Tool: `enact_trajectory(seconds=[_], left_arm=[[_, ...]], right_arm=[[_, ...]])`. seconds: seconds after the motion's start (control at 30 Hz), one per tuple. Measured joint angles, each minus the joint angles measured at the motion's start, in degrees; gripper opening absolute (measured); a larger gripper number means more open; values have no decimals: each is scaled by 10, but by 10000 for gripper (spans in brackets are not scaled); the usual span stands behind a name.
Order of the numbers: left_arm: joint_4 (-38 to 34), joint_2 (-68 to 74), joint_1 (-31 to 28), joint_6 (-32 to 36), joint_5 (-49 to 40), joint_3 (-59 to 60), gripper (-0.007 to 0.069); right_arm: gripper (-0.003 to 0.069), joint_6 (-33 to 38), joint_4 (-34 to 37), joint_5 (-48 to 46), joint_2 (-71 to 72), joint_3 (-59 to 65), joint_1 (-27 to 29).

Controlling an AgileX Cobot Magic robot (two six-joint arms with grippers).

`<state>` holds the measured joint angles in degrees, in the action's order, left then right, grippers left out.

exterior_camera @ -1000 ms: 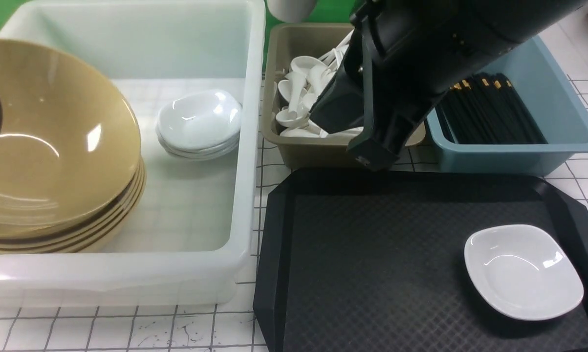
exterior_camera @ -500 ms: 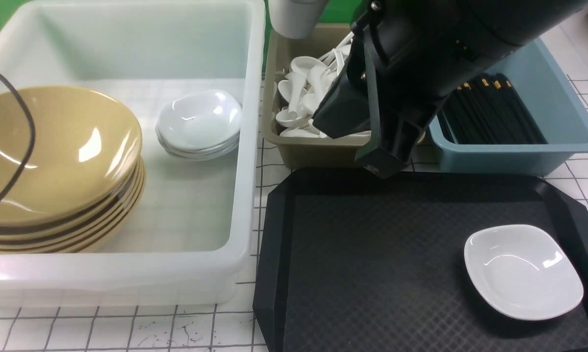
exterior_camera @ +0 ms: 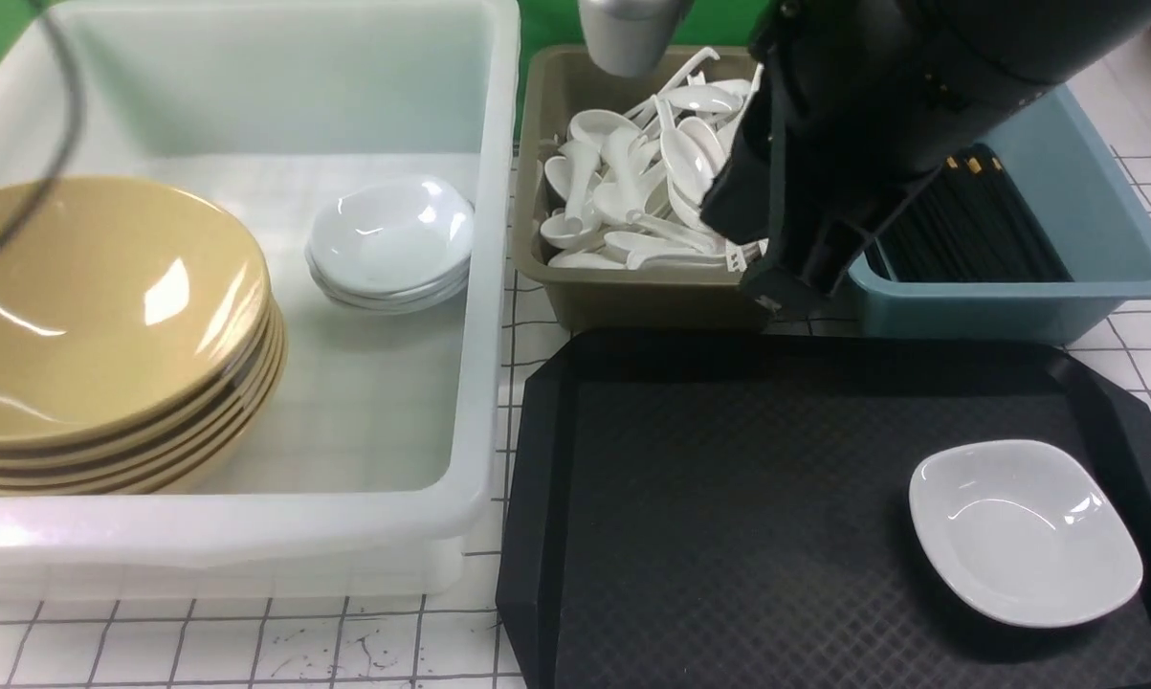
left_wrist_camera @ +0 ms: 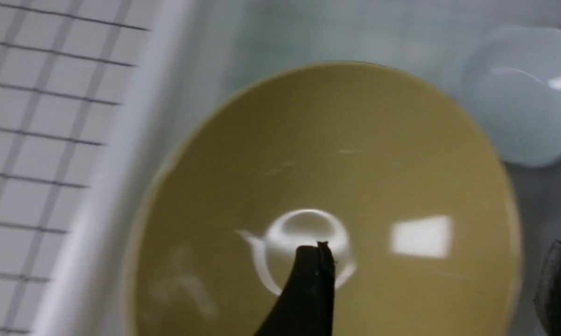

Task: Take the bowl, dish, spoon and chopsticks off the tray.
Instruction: Use the left arm to grab the plate

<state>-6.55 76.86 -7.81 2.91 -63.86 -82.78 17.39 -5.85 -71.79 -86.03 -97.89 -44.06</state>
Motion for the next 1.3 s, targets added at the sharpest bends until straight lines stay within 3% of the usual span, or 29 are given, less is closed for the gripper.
enact_trajectory(seconds=[0.07,0.23,0.37,0.4,0.6,0.77,1.07,1.27,1.3], left_arm=[[-26,7,63,8,-1,0,559],[-50,65,287,14,36,0,559],[-50,119,374,9,76,-1,559],[-55,162,428,6,110,-3,559],[-78,289,528,4,167,-67,559],[-87,398,575,10,174,-178,559],[-89,559,604,14,150,-331,519],[-87,602,613,15,147,-354,337],[-87,602,614,15,146,-357,256]], right_arm=[[48,-29,-24,1,14,23,0],[48,-125,-97,1,117,137,0],[48,-170,-118,0,179,203,0],[48,-201,-125,-1,233,250,0],[48,-264,-126,-3,347,339,0],[48,-292,-125,-6,404,387,0],[48,-285,-124,-6,418,397,0],[48,-271,-124,-6,418,397,0],[48,-268,-124,-6,418,397,0]])
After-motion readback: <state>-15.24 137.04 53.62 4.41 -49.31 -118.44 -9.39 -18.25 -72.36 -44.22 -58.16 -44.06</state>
